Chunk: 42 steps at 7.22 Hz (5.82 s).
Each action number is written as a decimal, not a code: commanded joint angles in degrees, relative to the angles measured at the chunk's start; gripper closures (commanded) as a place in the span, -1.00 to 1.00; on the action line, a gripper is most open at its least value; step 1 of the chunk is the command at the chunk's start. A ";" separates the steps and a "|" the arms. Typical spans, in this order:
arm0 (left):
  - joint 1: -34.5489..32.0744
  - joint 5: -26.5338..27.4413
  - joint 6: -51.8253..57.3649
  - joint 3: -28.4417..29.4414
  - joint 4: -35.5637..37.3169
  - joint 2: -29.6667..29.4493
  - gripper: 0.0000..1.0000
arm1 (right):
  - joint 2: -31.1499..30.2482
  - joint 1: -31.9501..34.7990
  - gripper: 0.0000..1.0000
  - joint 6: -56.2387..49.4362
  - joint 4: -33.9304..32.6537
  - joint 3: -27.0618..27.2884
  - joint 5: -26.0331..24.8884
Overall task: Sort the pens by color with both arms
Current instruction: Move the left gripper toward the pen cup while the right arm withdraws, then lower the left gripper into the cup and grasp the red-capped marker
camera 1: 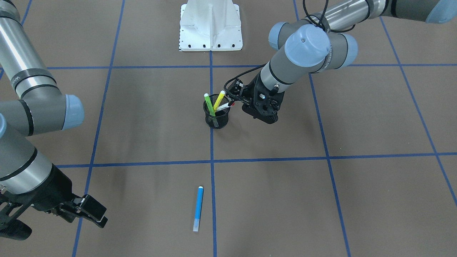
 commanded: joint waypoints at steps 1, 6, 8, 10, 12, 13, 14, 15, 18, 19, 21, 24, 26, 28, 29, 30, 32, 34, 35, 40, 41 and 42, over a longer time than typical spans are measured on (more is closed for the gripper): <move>1.60 0.00 -5.81 -0.13 -2.74 0.22 -0.64 | -0.12 0.08 -1.00 0.05 -0.09 0.04 1.86; 2.04 0.00 -6.54 -0.22 -2.83 1.01 -0.23 | -0.21 0.00 -1.00 -0.13 -0.09 0.13 3.37; 2.04 0.00 -6.54 -0.13 -2.75 1.01 -0.22 | -0.21 0.00 -1.00 -0.21 -0.09 0.13 3.37; 2.04 0.00 -6.54 0.04 -2.83 1.01 -0.19 | -0.30 0.00 -1.00 -0.13 -0.09 0.47 3.37; 2.56 0.00 -6.63 -0.13 -3.53 1.54 -0.08 | -0.39 0.00 -1.00 -0.13 -0.18 0.83 3.37; 3.00 0.09 -6.71 -0.04 -3.63 1.54 -0.08 | -0.39 0.00 -1.00 -0.13 -0.18 0.83 3.37; 3.18 0.09 -6.72 -0.04 -3.63 1.54 -0.08 | -0.39 0.00 -1.00 -0.13 -0.18 0.92 3.37; 3.79 0.09 -6.72 -0.04 -3.63 1.54 -0.08 | -0.39 0.00 -1.00 -0.13 -0.09 0.83 3.37; 4.50 0.26 -6.72 0.05 -3.63 1.37 -0.02 | -0.48 0.00 -1.00 -0.13 -0.09 0.83 3.37; 4.67 0.26 -7.06 0.13 -3.63 1.45 0.03 | -0.56 0.00 -1.00 -0.13 -0.09 0.83 3.37; 4.85 0.35 -7.07 0.22 -3.63 1.45 0.14 | -0.74 0.00 -1.00 -0.48 -0.09 0.83 3.37; 4.85 0.44 -7.15 0.57 -3.54 1.19 0.15 | -0.83 0.00 -1.00 -0.66 0.00 0.83 3.37; 4.85 0.44 -7.15 0.57 -3.54 1.01 0.15 | -0.83 0.00 -1.00 -0.65 0.00 0.83 3.37; 4.85 0.53 -7.51 0.66 -3.54 1.01 0.23 | -0.91 0.00 -1.00 -0.74 0.00 0.83 3.28; 4.85 0.53 -7.51 0.75 -3.54 1.01 0.23 | -1.00 0.00 -1.00 -0.74 0.00 0.83 3.28; 4.85 0.53 -7.51 0.75 -3.54 1.01 0.23 | -1.00 0.00 -1.00 -0.74 0.00 0.83 3.28; 4.85 0.62 -7.51 1.01 -3.63 0.75 0.23 | -1.09 0.00 -1.00 -0.83 0.00 0.83 3.28; 4.85 0.62 -7.51 1.01 -3.63 0.40 0.23 | -1.27 -0.09 -1.00 -1.00 0.00 0.83 3.20; 4.85 0.62 -7.51 1.10 -3.63 0.48 0.23 | -1.62 -0.18 -1.00 -1.01 0.08 0.83 3.19; 4.85 0.70 -7.42 1.54 -3.63 0.49 0.22 | -1.62 -0.27 -1.00 -1.01 0.09 0.83 3.02; 4.76 0.70 -7.42 1.54 -3.63 0.49 0.22 | -1.62 -0.27 -1.00 -1.01 0.09 0.83 3.02; 4.76 1.14 -7.42 1.63 -3.63 0.49 0.23 | -1.62 -0.27 -1.00 -1.01 0.09 0.83 3.02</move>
